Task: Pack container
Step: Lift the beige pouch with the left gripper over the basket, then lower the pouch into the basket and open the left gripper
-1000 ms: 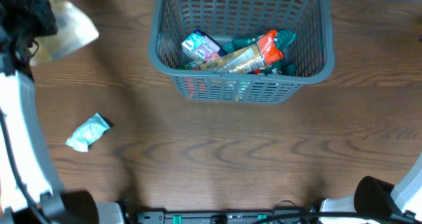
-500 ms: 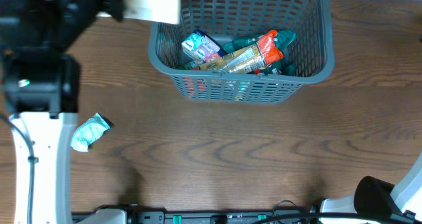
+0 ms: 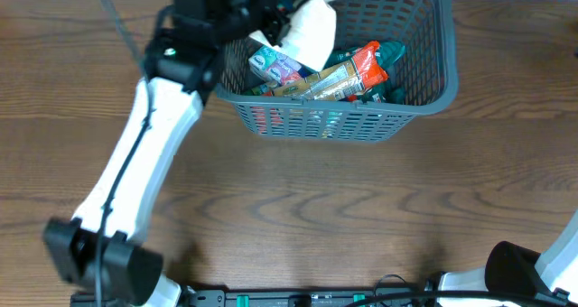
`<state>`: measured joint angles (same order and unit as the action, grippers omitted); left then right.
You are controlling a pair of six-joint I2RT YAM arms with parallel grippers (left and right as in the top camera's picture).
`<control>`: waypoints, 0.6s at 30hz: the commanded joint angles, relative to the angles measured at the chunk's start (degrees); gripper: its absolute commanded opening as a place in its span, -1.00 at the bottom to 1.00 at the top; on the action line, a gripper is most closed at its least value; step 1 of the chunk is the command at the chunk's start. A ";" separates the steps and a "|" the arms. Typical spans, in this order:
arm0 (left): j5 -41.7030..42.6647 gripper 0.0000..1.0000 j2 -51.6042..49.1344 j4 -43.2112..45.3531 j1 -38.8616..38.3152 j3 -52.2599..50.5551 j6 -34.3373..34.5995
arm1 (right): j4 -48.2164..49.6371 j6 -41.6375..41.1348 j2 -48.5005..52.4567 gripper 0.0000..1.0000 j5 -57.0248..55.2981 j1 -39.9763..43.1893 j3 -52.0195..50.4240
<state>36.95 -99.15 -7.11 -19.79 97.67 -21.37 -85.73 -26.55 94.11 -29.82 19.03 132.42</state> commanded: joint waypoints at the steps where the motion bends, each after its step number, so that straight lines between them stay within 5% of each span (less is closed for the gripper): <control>1: -3.58 -0.88 -3.80 0.33 -0.81 0.17 -1.03 | -0.04 0.46 -0.07 0.98 -0.76 0.17 0.48; 15: -3.56 -0.88 -13.94 -7.87 -1.20 0.17 0.68 | -0.04 0.46 -0.07 0.99 -0.76 0.17 0.48; 16: -3.54 -0.74 -13.90 -7.82 -1.18 0.17 1.22 | -0.02 0.46 -0.07 0.99 -0.76 0.17 0.48; 18: -3.54 0.49 -13.64 -7.80 -1.18 0.17 2.01 | -0.04 0.46 -0.07 0.99 -0.76 0.17 0.48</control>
<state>33.58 -113.86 -15.18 -20.80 97.65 -20.56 -85.73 -26.55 94.11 -29.82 19.03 132.42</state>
